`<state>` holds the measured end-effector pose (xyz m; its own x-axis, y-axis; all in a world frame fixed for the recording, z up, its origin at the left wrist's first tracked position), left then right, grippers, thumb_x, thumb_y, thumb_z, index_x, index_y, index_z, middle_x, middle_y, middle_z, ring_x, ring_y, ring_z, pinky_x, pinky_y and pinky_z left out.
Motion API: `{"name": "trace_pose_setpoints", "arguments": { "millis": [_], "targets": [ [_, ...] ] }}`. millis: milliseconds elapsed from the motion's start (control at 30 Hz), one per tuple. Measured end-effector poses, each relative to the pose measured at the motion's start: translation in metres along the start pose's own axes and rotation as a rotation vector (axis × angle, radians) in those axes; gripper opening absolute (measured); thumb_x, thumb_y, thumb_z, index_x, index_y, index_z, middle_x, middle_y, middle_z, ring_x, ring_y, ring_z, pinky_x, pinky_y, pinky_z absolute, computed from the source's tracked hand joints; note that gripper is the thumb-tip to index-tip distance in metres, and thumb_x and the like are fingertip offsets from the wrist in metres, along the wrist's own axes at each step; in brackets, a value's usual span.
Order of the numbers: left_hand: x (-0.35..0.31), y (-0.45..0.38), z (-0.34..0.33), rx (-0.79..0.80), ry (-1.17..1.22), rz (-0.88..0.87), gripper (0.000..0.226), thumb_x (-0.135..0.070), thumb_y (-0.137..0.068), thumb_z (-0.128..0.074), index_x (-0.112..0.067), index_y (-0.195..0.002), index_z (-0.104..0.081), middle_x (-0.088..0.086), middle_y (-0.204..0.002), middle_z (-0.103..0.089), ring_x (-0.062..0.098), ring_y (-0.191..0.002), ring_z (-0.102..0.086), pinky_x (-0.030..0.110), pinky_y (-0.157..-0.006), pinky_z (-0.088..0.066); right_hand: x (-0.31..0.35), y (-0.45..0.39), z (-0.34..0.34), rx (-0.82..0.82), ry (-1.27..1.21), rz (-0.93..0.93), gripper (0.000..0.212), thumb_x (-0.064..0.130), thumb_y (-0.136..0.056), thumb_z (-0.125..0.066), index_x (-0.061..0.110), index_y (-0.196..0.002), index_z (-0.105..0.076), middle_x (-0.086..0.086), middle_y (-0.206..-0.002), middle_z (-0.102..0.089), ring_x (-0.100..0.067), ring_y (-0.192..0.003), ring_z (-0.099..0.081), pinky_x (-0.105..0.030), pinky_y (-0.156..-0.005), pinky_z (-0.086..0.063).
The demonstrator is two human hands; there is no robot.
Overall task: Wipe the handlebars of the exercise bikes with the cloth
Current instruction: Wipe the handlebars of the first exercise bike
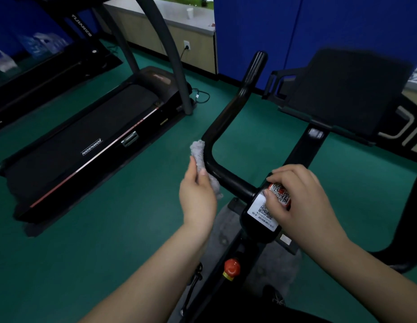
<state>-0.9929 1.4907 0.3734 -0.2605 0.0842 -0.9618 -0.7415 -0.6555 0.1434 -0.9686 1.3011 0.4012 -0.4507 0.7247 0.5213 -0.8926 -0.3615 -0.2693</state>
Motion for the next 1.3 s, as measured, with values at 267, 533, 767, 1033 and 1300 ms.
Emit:
{"name": "trace_pose_setpoints", "arguments": {
  "millis": [267, 533, 767, 1033, 1300],
  "targets": [
    [0.015, 0.065, 0.005, 0.224, -0.069, -0.051, 0.036, -0.012, -0.092, -0.053, -0.028, -0.124, -0.059, -0.007, -0.119, -0.061, -0.006, -0.105, -0.054, 0.011, -0.096, -0.039, -0.001, -0.001, -0.001, -0.007, 0.001, 0.023, 0.018, 0.019, -0.081, -0.065, 0.012, -0.097, -0.063, 0.0, -0.104, -0.057, -0.021, -0.1, -0.052, -0.014, -0.088, -0.028],
    [-0.009, 0.039, -0.006, 0.282, -0.284, -0.457, 0.029, -0.024, -0.09, -0.053, -0.023, -0.118, -0.06, -0.003, -0.115, -0.043, 0.009, -0.105, -0.048, 0.025, -0.09, -0.044, -0.001, 0.0, -0.001, -0.008, 0.006, 0.01, 0.019, 0.02, -0.082, -0.066, 0.012, -0.099, -0.063, -0.001, -0.105, -0.057, -0.021, -0.102, -0.052, -0.017, -0.087, -0.029],
    [0.01, 0.063, 0.004, 0.353, -0.354, -0.527, 0.039, -0.008, -0.089, -0.043, -0.023, -0.117, -0.065, -0.002, -0.112, -0.039, 0.008, -0.099, -0.046, 0.019, -0.085, -0.044, -0.002, -0.001, -0.001, -0.018, -0.027, 0.024, 0.021, 0.021, -0.082, -0.064, 0.011, -0.1, -0.063, -0.002, -0.105, -0.056, -0.02, -0.101, -0.05, -0.015, -0.083, -0.028],
    [0.035, 0.08, 0.033, 0.12, -0.485, -0.289, 0.031, -0.012, -0.093, -0.05, -0.023, -0.119, -0.063, -0.005, -0.106, -0.046, 0.011, -0.084, -0.051, 0.02, -0.08, -0.044, -0.004, 0.0, 0.001, 0.022, -0.115, 0.051, 0.02, 0.022, -0.087, -0.062, 0.015, -0.105, -0.062, 0.001, -0.11, -0.052, -0.011, -0.103, -0.041, -0.011, -0.087, -0.023],
    [0.024, 0.118, 0.055, 0.04, -0.447, -0.158, 0.039, -0.031, -0.079, -0.071, -0.035, -0.117, -0.061, -0.012, -0.105, -0.049, 0.0, -0.096, -0.052, 0.02, -0.09, -0.043, 0.003, 0.019, 0.019, 0.135, -0.146, 0.146, 0.028, 0.019, -0.085, -0.062, 0.02, -0.113, -0.06, 0.004, -0.123, -0.047, -0.015, -0.116, -0.045, -0.021, -0.096, -0.031]
  ]
}}
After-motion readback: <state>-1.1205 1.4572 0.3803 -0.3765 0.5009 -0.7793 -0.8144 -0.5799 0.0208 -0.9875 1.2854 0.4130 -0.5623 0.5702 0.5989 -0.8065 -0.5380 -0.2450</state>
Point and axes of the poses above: each hand's wrist, its own y-axis away from the middle knuckle, its own z-axis out of the back of the hand, x = y × z, the point moved 4 cm from there along -y, towards the middle knuckle
